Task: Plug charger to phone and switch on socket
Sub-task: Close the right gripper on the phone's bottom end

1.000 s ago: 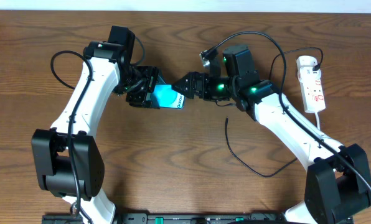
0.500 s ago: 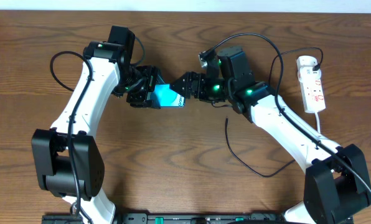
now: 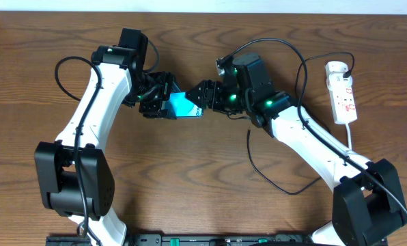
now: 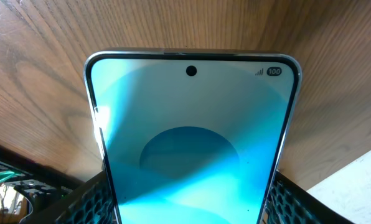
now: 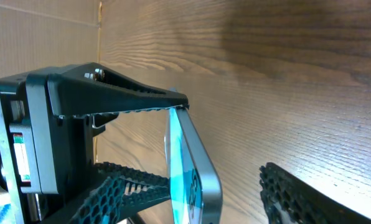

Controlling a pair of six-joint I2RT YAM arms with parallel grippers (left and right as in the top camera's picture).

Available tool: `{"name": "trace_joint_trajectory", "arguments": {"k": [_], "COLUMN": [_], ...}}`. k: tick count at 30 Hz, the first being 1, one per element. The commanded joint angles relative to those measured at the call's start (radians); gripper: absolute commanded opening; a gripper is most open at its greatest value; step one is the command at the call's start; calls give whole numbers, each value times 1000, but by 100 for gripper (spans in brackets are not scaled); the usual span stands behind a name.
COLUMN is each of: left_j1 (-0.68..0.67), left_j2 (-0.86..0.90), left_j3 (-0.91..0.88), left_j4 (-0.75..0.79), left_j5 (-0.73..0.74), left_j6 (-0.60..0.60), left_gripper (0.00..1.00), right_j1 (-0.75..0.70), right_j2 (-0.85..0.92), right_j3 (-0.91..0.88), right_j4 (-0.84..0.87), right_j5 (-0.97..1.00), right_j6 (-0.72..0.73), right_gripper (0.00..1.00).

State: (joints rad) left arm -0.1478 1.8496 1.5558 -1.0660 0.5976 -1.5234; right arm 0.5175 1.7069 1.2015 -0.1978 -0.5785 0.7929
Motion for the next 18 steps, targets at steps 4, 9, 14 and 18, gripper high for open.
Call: {"name": "trace_joint_trajectory", "arguments": {"k": [4, 9, 14, 18], "left_j1": [-2, -2, -3, -2], "left_j2": [-26, -26, -26, -26], "left_j3": [2, 2, 2, 2], "left_j4": [-1, -2, -2, 1], "left_j5": [21, 21, 21, 21], "left_j6": [-15, -14, 4, 4], "left_gripper": [7, 7, 7, 7], "right_j1": [14, 14, 16, 26], "right_j2": [-2, -2, -2, -2], "right_j3": [12, 12, 12, 12], "right_j4": [1, 8, 15, 15], "right_j5": [-8, -60, -87, -87], "right_j6": [6, -1, -16, -16], "right_gripper": [67, 63, 59, 56]}}
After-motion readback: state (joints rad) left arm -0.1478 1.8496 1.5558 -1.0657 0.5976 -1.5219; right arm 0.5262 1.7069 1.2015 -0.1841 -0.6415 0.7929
